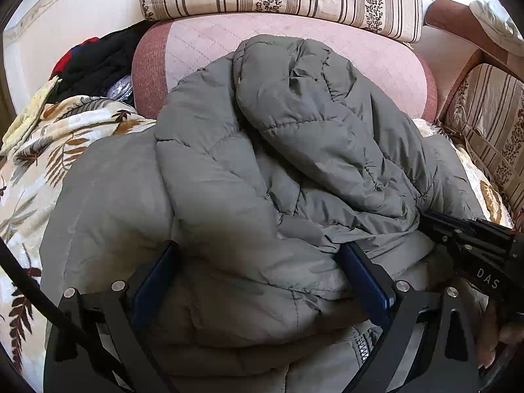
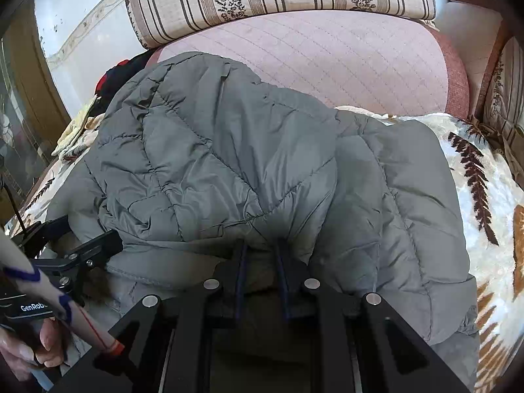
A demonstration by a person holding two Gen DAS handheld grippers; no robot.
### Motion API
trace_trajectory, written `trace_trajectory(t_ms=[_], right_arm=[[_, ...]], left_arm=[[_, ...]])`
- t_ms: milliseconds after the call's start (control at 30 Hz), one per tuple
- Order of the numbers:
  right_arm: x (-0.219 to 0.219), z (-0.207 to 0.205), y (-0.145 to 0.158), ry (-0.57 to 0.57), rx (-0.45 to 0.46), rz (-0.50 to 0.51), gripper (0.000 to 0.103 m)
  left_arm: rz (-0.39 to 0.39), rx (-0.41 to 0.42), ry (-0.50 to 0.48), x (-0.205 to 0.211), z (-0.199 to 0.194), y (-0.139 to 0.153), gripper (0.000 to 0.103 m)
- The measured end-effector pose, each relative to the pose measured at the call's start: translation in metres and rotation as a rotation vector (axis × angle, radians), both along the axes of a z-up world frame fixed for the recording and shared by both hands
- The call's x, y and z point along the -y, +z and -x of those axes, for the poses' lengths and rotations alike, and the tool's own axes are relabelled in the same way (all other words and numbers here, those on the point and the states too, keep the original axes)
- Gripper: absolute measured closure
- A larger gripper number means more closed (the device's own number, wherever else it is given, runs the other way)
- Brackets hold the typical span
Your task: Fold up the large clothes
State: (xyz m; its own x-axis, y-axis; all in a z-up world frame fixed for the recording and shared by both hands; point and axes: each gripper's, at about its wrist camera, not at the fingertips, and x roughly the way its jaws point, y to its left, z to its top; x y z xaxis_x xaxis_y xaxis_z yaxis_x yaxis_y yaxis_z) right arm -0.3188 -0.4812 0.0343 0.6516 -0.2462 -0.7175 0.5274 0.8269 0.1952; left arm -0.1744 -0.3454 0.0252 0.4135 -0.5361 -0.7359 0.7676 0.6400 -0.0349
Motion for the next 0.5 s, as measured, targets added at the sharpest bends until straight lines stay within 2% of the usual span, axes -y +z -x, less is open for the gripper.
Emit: trace_trajectory(t_ms=[333,500], right_arm=[[-0.005,0.008,0.008,0.000,0.008,-0.021,0.084],[-0.013,0.028,0.016,-0.003,0.040,-0.034,0.080]], left_arm=[[0.021,0.015,0.000,-0.005,0.004,0.007,0.005],[0.108,0.052,0.023,-0.017,0.008,0.027,0.005]])
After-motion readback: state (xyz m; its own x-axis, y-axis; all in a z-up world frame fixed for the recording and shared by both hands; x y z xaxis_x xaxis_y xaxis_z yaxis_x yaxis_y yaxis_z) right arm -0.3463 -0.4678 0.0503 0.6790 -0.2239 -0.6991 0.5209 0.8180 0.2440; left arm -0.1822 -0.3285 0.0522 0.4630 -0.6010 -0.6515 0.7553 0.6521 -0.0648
